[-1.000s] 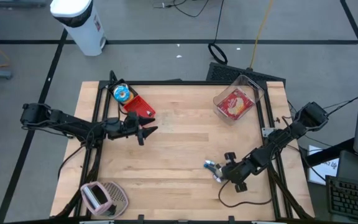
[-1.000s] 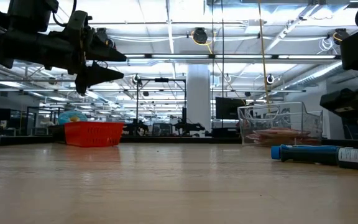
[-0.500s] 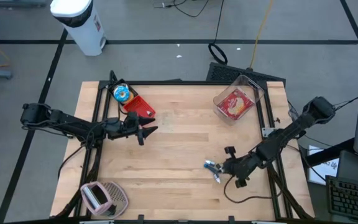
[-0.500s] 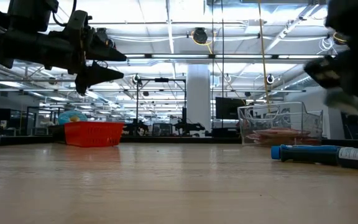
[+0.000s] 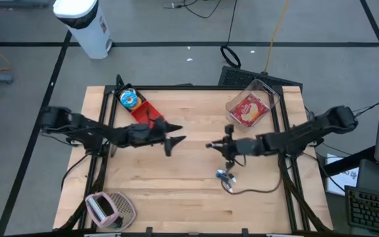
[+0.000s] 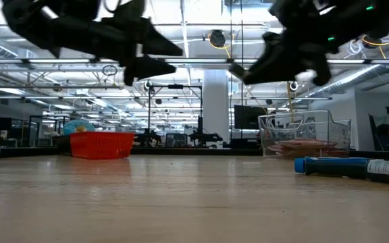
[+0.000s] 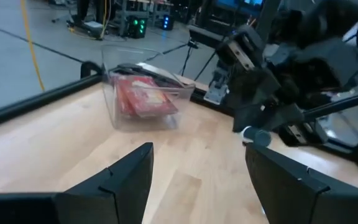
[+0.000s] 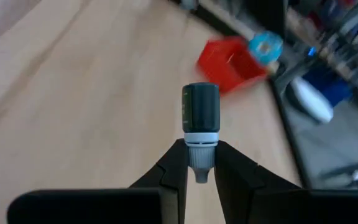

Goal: Pick & Place Food Item
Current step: Put the green food coloring bottle into the red bin

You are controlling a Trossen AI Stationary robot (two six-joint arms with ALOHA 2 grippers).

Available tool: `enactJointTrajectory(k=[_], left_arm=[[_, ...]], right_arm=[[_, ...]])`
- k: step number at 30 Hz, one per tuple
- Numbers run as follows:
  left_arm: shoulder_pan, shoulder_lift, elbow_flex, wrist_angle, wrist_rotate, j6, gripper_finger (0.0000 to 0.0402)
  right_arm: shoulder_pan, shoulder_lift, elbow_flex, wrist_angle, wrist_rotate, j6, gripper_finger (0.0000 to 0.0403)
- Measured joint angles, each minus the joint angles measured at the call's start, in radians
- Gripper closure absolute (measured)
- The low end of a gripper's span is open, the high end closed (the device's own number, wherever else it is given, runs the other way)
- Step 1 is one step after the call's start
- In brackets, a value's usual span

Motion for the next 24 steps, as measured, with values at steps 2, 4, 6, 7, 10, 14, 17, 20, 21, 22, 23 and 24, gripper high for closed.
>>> enactJointTrajectory(k=[2,4,6,7,10,14,17,20,21,22,23,24], left_arm=[[0.002,0.058,0.054,-0.002,0.000,0.029,0.0144],[0.002,0.108,0.098,-0.006,0.000,0.045,0.0144],[0.002,0.147,0.139,-0.008,0.000,0.059,0.0144],[0.002,0.164,0.157,-0.007,0.000,0.063,0.0144],[0.002,0.200,0.197,-0.007,0.000,0.065,0.0144],[0.002,0.227,0.228,-0.006,-0.004,0.065,0.0144],[0.004,0.232,0.234,-0.006,-0.008,0.065,0.0144],[0.014,0.232,0.234,-0.017,-0.009,0.064,0.0144],[0.018,0.232,0.234,-0.023,-0.010,0.064,0.0144],[0.021,0.232,0.234,-0.024,-0.010,0.061,0.0144],[0.025,0.232,0.234,-0.026,-0.010,0.053,0.0144],[0.030,0.232,0.234,-0.028,-0.009,0.046,0.0144]], right_arm=[[-0.056,0.036,0.002,0.090,-0.041,-0.078,0.0353],[-0.101,0.073,0.001,0.168,-0.050,-0.136,0.0352],[-0.135,0.108,0.002,0.236,-0.049,-0.186,0.0352],[-0.150,0.122,0.001,0.259,-0.049,-0.205,0.0352],[-0.179,0.171,0.002,0.345,-0.049,-0.261,0.0352],[-0.190,0.209,0.001,0.417,-0.048,-0.309,0.0351],[-0.188,0.213,0.001,0.444,-0.049,-0.335,0.0351],[-0.180,0.207,0.002,0.472,-0.046,-0.357,0.0351],[-0.177,0.203,0.002,0.479,-0.046,-0.364,0.0351],[-0.173,0.201,0.002,0.496,-0.047,-0.371,0.0351],[-0.170,0.200,0.002,0.515,-0.048,-0.378,0.0351],[-0.168,0.200,0.002,0.530,-0.047,-0.386,0.0351]])
